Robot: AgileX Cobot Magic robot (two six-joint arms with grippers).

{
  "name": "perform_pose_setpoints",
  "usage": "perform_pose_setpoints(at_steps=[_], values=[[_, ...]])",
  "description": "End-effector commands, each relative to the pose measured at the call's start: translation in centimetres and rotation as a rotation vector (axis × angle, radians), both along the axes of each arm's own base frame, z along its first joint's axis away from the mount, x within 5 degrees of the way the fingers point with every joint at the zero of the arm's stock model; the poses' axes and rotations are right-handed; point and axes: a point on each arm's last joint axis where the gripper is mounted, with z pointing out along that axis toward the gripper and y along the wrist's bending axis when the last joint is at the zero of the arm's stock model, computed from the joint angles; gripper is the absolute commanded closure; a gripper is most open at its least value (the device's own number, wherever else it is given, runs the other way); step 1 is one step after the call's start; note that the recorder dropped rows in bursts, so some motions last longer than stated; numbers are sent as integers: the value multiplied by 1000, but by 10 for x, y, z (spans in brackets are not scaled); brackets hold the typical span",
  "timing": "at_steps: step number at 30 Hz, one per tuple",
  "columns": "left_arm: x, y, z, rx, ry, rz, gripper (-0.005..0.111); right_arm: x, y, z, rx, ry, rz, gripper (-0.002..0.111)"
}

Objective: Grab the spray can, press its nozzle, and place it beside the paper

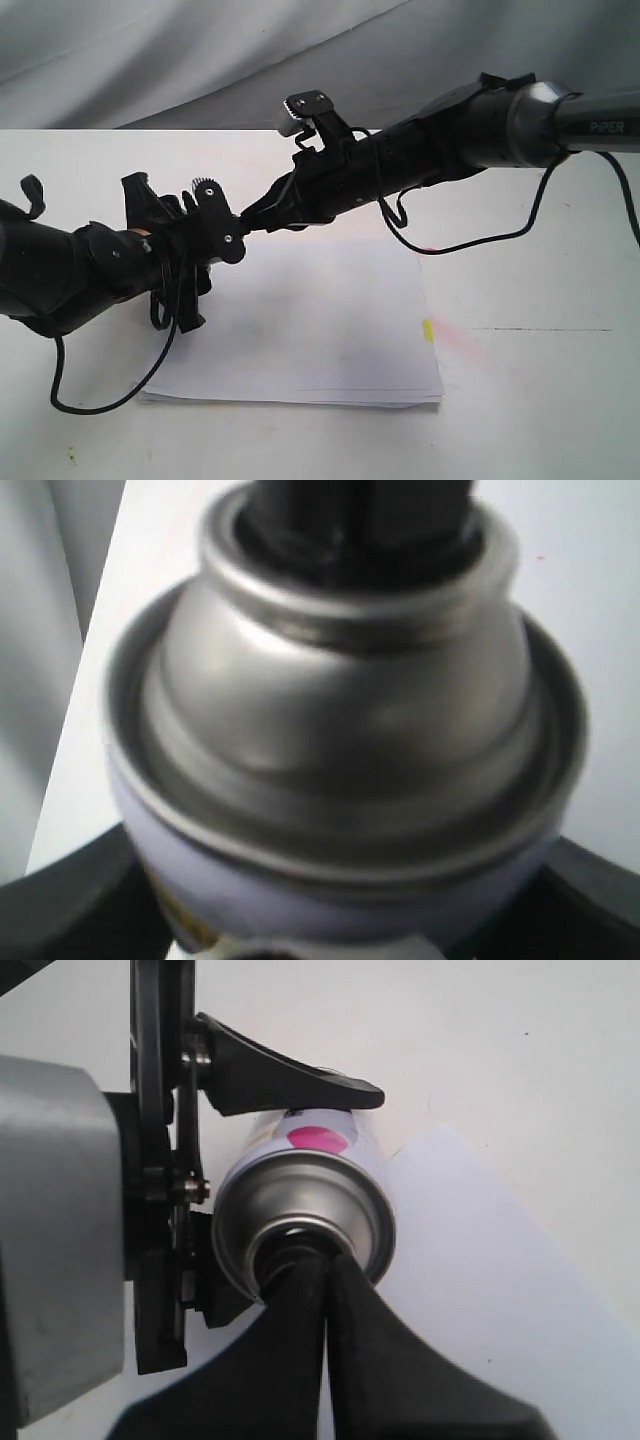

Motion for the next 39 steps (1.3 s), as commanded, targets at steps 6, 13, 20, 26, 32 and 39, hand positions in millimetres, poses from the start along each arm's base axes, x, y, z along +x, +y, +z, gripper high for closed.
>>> perform_pose_setpoints(at_steps=[6, 13, 20, 26, 32, 39], values=[[3, -3, 9, -7, -47, -7, 107, -5, 9, 0, 6, -12, 28, 108], [3, -3, 9, -7, -47, -7, 107, -3, 9, 0, 0, -19, 16, 108], [3, -3, 9, -7, -47, -7, 107, -3, 9, 0, 0, -19, 16, 108], [3, -3, 9, -7, -47, -7, 107, -2, 8, 0, -2, -22, 7, 108], [4, -2, 10, -5, -59, 3, 107, -1, -7, 27, 7, -52, 10, 108], [4, -2, 10, -7, -60, 11, 107, -12, -31, 30, -49, -56, -26, 108]])
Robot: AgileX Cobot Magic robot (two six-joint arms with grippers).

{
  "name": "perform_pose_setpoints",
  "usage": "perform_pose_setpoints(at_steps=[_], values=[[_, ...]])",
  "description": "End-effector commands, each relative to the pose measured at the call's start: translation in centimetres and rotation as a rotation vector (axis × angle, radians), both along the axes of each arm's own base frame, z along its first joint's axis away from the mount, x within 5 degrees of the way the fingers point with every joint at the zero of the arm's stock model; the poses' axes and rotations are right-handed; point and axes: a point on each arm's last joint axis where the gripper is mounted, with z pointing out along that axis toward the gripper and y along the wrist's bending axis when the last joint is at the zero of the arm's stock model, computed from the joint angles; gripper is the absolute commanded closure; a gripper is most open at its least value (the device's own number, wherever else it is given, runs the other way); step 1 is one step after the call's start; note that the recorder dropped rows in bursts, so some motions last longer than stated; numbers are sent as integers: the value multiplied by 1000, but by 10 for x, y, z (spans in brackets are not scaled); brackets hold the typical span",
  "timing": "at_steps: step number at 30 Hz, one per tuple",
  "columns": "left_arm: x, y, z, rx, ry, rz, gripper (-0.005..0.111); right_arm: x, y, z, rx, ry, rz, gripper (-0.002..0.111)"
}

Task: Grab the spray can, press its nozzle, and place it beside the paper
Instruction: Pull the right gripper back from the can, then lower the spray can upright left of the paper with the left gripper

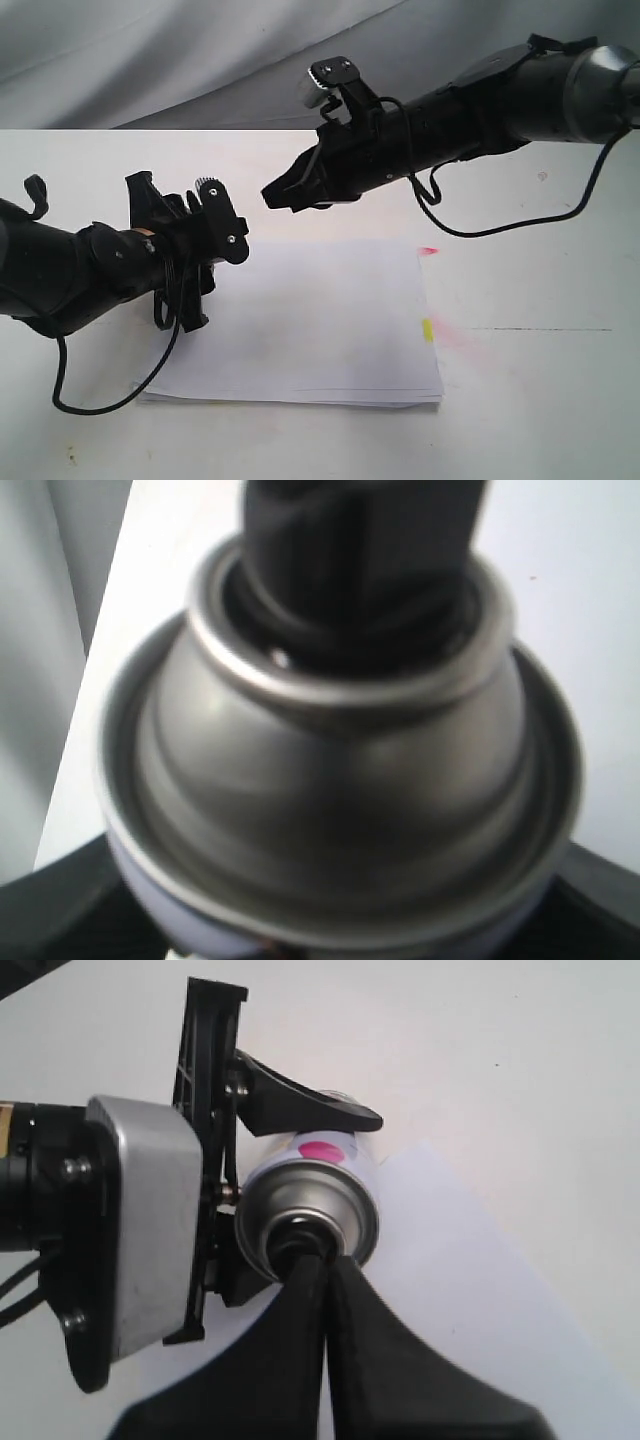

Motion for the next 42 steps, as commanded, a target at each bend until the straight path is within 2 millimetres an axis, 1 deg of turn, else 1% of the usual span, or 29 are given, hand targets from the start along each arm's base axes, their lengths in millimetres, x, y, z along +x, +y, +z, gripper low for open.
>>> perform_pose_setpoints(at_steps=[1, 3, 11, 13, 19, 22, 25, 29, 31, 34, 36, 38, 42], values=[[4, -1, 11, -11, -59, 17, 107, -4, -8, -9, -43, 1, -22, 108], [4, -1, 11, -11, -59, 17, 107, -5, -9, -13, -56, -1, -29, 108], [4, -1, 11, -11, -60, 19, 107, -5, -9, -13, -54, 0, -30, 108], [5, 0, 12, -31, -73, 48, 107, -5, -9, -13, -54, 0, -30, 108], [7, 3, 19, -158, -103, 171, 107, -7, -9, -13, -47, 15, -16, 108], [8, 8, 29, -239, -113, 228, 107, -8, -8, -13, -43, 21, -6, 108], [10, 20, 45, -359, -118, 313, 107, -10, -8, -12, -37, 31, 9, 108], [8, 43, 66, -495, -144, 397, 107, -11, -9, -9, -44, 28, 17, 108], [3, 55, 75, -579, -165, 441, 107, -13, -10, -4, -50, 21, 18, 108], [-5, 74, 86, -755, -189, 529, 107, -17, -12, 7, -45, -5, 15, 108], [-10, 84, 88, -836, -187, 552, 107, -20, -13, 15, -41, -24, 14, 108], [-15, 90, 86, -893, -171, 562, 107, -22, -14, 24, -33, -45, 16, 108], [-20, 97, 78, -976, -130, 621, 107, -25, -16, 36, -21, -73, 15, 108]])
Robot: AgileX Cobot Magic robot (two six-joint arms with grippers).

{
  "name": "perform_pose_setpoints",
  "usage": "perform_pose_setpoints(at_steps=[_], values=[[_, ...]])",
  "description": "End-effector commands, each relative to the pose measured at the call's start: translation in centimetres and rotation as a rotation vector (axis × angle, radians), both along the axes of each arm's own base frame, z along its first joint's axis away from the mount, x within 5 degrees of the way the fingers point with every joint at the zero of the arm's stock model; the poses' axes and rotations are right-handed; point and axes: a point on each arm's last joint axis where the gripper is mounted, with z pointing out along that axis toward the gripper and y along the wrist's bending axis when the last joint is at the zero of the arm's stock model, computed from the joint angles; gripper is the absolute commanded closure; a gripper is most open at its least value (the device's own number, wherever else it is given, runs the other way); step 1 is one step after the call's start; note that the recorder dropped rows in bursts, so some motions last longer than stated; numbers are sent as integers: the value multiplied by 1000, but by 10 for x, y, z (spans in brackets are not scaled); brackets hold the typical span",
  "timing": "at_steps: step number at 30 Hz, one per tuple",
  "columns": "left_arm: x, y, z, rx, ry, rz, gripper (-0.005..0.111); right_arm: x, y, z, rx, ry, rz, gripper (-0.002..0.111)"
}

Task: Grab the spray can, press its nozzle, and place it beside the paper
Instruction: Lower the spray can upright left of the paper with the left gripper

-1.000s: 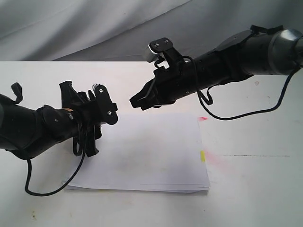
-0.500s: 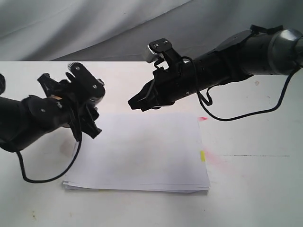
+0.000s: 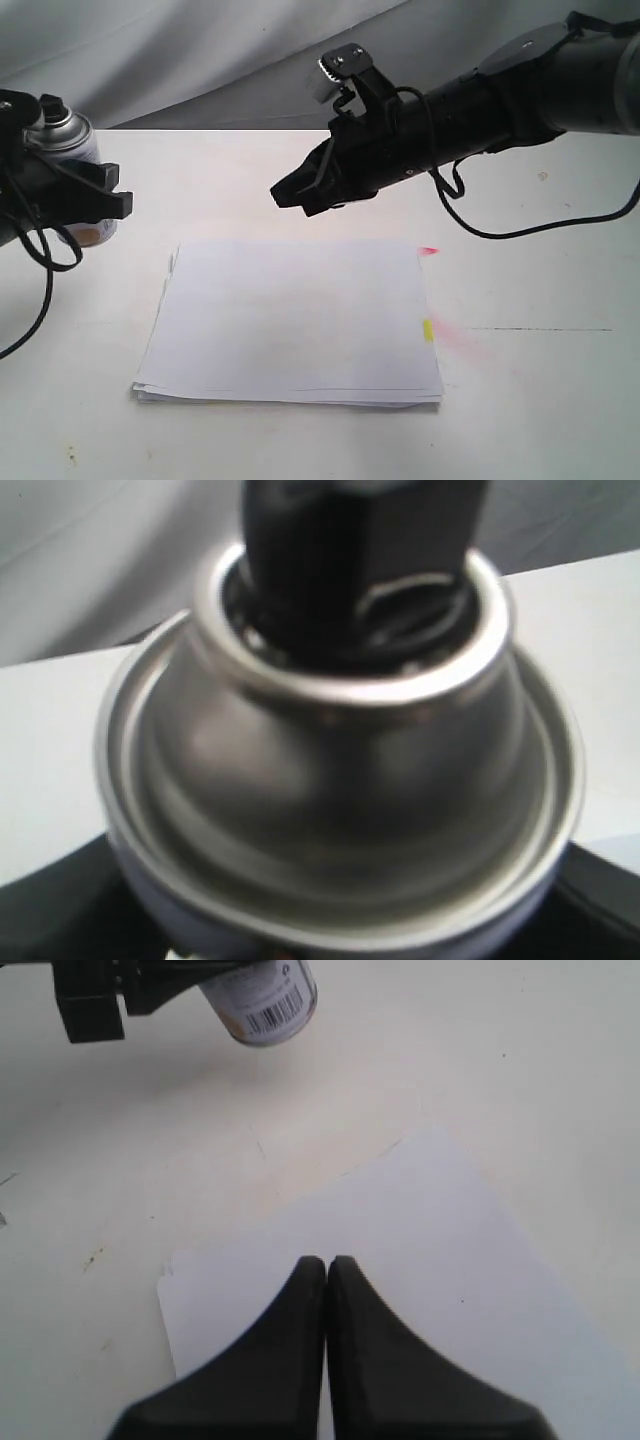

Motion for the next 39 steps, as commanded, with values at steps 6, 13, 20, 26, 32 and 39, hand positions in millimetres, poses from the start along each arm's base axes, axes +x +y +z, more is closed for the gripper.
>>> perform_pose_setpoints(at_steps=[6, 13, 20, 26, 32, 39], values=[[-12, 9, -10, -148, -3, 72, 107, -4, -4, 13, 10, -23, -2, 108], [-18, 14, -36, -197, -62, 130, 107, -4, -4, 13, 12, -15, -7, 108], [-9, 14, -62, -163, -89, 129, 107, -4, -4, 13, 12, -15, -7, 108], [-6, 11, -80, -137, -72, 95, 107, -4, -4, 13, 12, -15, -7, 108], [-6, 11, -86, -152, -56, 105, 107, -4, -4, 13, 12, -15, -7, 108], [-7, 11, -88, -172, -23, 115, 107, -4, -4, 13, 13, -15, -7, 108]])
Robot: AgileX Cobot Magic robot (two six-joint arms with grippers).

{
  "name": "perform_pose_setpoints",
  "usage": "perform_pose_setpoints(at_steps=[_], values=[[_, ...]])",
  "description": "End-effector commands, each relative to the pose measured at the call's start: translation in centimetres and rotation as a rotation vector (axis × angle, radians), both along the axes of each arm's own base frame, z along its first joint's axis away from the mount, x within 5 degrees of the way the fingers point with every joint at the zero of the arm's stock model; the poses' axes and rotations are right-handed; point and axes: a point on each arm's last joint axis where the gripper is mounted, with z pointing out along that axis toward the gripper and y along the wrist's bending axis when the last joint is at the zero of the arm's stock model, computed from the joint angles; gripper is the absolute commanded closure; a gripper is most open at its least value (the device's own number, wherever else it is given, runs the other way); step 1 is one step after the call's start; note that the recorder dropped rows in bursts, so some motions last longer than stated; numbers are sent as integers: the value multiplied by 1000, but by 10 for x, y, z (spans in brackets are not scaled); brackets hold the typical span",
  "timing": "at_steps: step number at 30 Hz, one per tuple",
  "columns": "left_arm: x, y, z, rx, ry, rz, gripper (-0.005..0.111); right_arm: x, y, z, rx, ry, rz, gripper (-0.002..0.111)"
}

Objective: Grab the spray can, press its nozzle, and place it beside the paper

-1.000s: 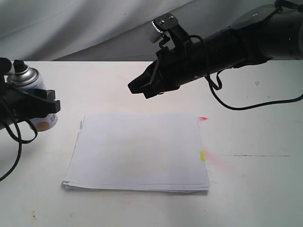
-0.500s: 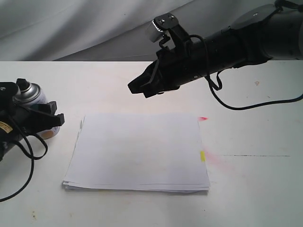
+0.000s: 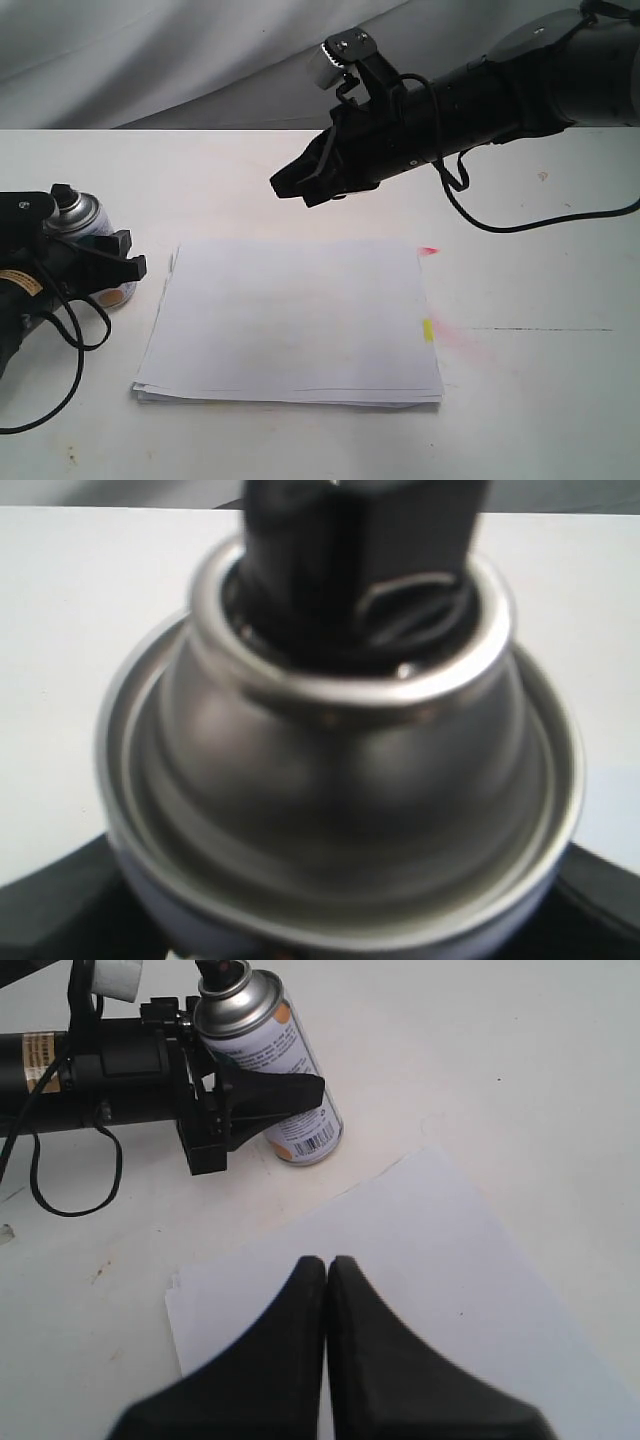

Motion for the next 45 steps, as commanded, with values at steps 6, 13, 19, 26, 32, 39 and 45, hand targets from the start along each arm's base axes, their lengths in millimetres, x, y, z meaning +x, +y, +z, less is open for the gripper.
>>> perform_pose_setpoints(at_steps=[6, 13, 19, 26, 32, 39, 45], values=[[1, 1, 3, -29, -19, 14, 107, -1, -2, 3, 7, -1, -2, 108], [1, 1, 3, -40, -13, 19, 107, -1, -2, 3, 7, -1, -2, 108], [0, 1, 1, -39, 3, 19, 107, -1, -2, 3, 7, -1, -2, 108], [0, 1, 1, -39, 2, 19, 99, -1, -2, 3, 7, -1, -2, 108], [0, 1, 1, -39, 2, 19, 54, -2, -2, 3, 8, 5, -3, 108], [0, 1, 1, -39, 0, 21, 40, -4, -2, 3, 15, 26, 15, 108], [-4, 1, 31, 16, -53, -20, 40, -15, -7, 39, 51, -56, 6, 108]])
